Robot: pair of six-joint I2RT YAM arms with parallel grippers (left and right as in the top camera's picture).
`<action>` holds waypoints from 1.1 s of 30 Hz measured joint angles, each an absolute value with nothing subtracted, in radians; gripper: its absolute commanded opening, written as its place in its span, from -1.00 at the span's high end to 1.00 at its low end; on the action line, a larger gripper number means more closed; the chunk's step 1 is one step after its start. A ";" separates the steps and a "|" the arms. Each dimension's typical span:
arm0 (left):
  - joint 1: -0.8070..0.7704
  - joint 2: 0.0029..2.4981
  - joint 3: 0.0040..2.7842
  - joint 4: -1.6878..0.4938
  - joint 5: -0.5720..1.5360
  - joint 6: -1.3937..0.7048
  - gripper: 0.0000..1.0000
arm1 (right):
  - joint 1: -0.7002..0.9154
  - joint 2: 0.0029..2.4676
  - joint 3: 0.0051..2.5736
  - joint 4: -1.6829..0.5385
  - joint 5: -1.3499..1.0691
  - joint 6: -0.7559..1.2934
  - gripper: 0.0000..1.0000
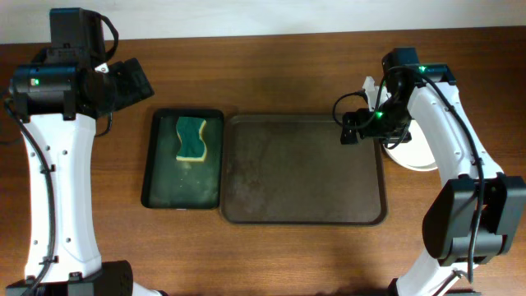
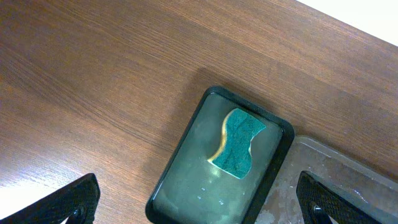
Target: Clean dirty plates on tray and stack at the side
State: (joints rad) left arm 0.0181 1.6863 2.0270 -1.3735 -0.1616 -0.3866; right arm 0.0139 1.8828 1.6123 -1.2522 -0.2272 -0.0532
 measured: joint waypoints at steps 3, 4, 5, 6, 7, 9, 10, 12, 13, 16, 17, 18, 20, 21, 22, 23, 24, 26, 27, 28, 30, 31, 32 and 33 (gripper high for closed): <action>0.019 1.686 2.027 -1.374 -0.162 -0.387 -0.99 | 0.015 1.883 1.612 -1.248 -0.227 -0.054 -0.97; 0.018 1.686 2.027 -1.373 -0.162 -0.387 -0.99 | 0.017 1.881 1.612 -1.246 -0.227 -0.054 -0.97; 0.018 1.686 2.027 -1.374 -0.162 -0.387 -0.99 | 0.025 1.871 1.612 -1.243 -0.227 -0.054 -0.97; 0.019 1.686 2.027 -1.374 -0.162 -0.387 -0.99 | 0.038 1.847 1.612 -1.242 -0.226 -0.053 -0.97; 0.018 1.686 2.027 -1.374 -0.162 -0.387 -0.99 | 0.054 1.806 1.612 -1.242 -0.226 -0.054 -0.97; 0.018 1.686 2.027 -1.374 -0.162 -0.387 -0.99 | 0.098 1.621 1.612 -1.240 -0.227 -0.054 -0.97; 0.019 1.686 2.027 -1.373 -0.161 -0.387 -0.99 | 0.109 1.551 1.612 -1.238 -0.227 -0.054 -0.97; 0.018 1.686 2.027 -1.374 -0.162 -0.387 -0.99 | 0.128 1.318 1.618 -1.234 -0.223 -0.062 -0.97; 0.018 1.686 2.027 -1.373 -0.162 -0.387 -0.99 | 0.129 1.253 1.620 -1.222 -0.207 -0.071 -0.97; 0.019 1.687 2.027 -1.372 -0.162 -0.387 -0.99 | 0.132 0.967 1.563 -1.062 -0.121 -0.112 -0.97; 0.019 1.687 2.027 -1.375 -0.162 -0.387 -0.99 | 0.132 0.878 1.483 -0.937 -0.113 -0.118 -0.97; 0.019 1.687 2.027 -1.374 -0.161 -0.387 -0.99 | 0.132 0.774 1.375 -0.812 -0.104 -0.125 -0.97; 0.019 1.687 2.027 -1.373 -0.161 -0.387 -0.99 | 0.132 0.531 1.125 -0.629 -0.093 -0.136 -0.97; 0.019 1.687 2.027 -1.377 -0.161 -0.387 -0.99 | 0.127 0.440 1.009 -0.504 -0.091 -0.138 -0.97; 0.019 1.687 2.027 -1.373 -0.161 -0.387 -0.99 | 0.118 0.349 0.893 -0.426 -0.090 -0.139 -0.97; 0.018 1.687 2.027 -1.374 -0.161 -0.387 -0.99 | 0.109 0.287 0.805 -0.365 -0.090 -0.139 -0.97; 0.018 1.687 2.027 -1.375 -0.162 -0.387 -0.99 | 0.093 0.206 0.680 -0.306 -0.089 -0.139 -0.97; 0.019 1.687 2.027 -1.373 -0.162 -0.387 -0.99 | 0.078 0.115 0.493 -0.141 -0.089 -0.139 -0.97; 0.018 1.687 2.027 -1.374 -0.162 -0.387 -0.99 | 0.076 0.065 0.385 -0.067 -0.090 -0.139 -0.97; 0.019 1.687 2.027 -1.375 -0.162 -0.387 -0.99 | 0.076 0.030 0.298 -0.002 -0.093 -0.139 -0.97; 0.018 1.687 2.027 -1.373 -0.162 -0.387 -0.99 | 0.076 0.016 0.172 0.149 -0.095 -0.131 -0.97; 0.018 1.687 2.027 -1.374 -0.162 -0.387 -0.99 | 0.076 0.015 0.116 0.217 -0.094 -0.131 -0.97; 0.019 1.687 2.027 -1.374 -0.161 -0.387 -0.99 | 0.076 0.015 0.064 0.260 -0.094 -0.130 -0.97; 0.018 1.687 2.027 -1.374 -0.162 -0.387 -0.99 | 0.076 0.012 0.025 0.238 -0.094 -0.130 -0.97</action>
State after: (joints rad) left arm 0.0181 1.6871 2.0266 -1.3739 -0.1616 -0.3870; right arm 0.0757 0.0124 0.0250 0.2382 -0.0940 -0.1295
